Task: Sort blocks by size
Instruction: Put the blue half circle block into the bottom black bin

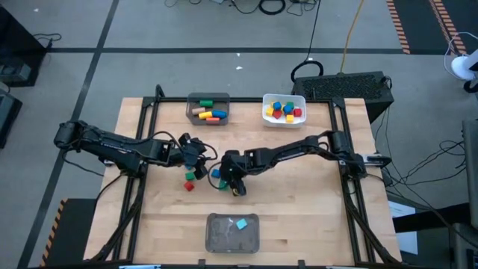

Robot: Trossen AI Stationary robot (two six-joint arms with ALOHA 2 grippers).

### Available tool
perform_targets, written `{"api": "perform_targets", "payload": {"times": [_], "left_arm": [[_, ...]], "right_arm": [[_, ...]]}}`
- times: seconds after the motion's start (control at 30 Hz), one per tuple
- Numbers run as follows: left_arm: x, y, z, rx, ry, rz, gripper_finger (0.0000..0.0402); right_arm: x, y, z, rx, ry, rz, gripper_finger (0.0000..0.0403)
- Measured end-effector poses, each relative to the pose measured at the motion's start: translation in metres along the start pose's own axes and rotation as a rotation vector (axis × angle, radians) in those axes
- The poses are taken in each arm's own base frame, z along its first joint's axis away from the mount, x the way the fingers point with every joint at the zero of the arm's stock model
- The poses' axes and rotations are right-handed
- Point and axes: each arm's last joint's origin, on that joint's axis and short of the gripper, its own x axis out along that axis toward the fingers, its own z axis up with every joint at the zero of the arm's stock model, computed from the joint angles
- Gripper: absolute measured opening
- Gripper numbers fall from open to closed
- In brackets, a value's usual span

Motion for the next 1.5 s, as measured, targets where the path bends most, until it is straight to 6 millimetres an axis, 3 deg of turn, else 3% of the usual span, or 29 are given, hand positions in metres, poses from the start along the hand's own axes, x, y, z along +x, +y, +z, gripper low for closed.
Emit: {"api": "perform_targets", "payload": {"times": [0.3,0.5,0.63,0.83,1.03,1.23,1.5], "left_arm": [[0.0,0.0,0.001,-0.002,-0.006,-0.003,0.0167],[0.0,0.0,0.001,-0.003,-0.01,-0.004,0.0167],[0.0,0.0,0.001,-0.002,-0.009,-0.004,0.0167],[0.0,0.0,0.001,-0.002,-0.009,-0.004,0.0167],[0.0,0.0,0.001,0.008,-0.006,0.0,0.0167],[0.0,0.002,0.001,0.049,-0.022,0.042,0.0167],[0.003,0.009,0.004,0.056,-0.024,0.076,0.0167]], "right_arm": [[0.018,0.0,-0.007,0.006,0.006,0.003,0.0219],[0.018,-0.001,-0.007,0.007,0.009,-0.001,0.0213],[0.018,-0.003,-0.007,0.013,0.008,-0.002,0.0186],[0.018,-0.005,-0.008,0.021,0.009,-0.005,0.0114],[0.017,-0.003,-0.007,0.033,0.009,-0.003,0.0112],[0.007,0.016,0.0,0.04,-0.01,0.02,0.0122],[-0.025,0.051,0.02,0.014,-0.091,0.065,0.012]]}}
